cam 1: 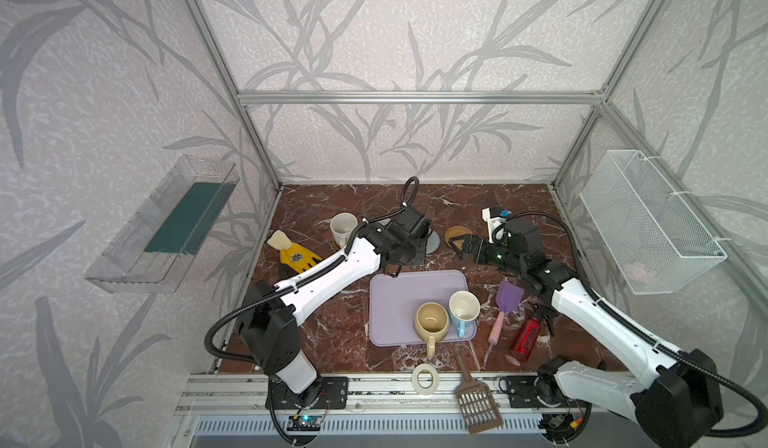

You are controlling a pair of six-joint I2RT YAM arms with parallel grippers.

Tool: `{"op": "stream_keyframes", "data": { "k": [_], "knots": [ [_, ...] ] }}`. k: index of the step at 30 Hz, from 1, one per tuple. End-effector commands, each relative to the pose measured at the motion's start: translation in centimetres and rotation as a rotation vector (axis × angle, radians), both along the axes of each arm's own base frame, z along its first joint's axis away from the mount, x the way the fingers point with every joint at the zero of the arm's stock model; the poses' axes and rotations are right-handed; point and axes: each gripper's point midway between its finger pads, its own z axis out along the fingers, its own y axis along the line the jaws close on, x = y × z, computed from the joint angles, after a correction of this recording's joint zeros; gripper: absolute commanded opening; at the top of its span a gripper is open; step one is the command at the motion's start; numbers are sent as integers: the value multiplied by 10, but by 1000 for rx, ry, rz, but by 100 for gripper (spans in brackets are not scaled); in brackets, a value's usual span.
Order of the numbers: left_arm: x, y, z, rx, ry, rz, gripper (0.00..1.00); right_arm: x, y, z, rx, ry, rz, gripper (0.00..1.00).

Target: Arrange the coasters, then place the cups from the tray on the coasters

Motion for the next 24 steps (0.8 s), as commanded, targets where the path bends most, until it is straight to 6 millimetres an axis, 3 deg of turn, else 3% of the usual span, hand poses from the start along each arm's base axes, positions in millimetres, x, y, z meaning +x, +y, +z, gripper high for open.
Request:
{"op": "stream_keyframes", "data": {
  "k": [1,12,24],
  "knots": [
    [29,-17,26,-50,-99,3,0,9,5,20,48,-13,12,99],
    [80,-31,-2,-5,-94,90,0,28,0,16,85,25,-34,99],
    [106,-41,-29,29,-94,137,0,32,-6,2,101,49,-59,99]
  ]
}}
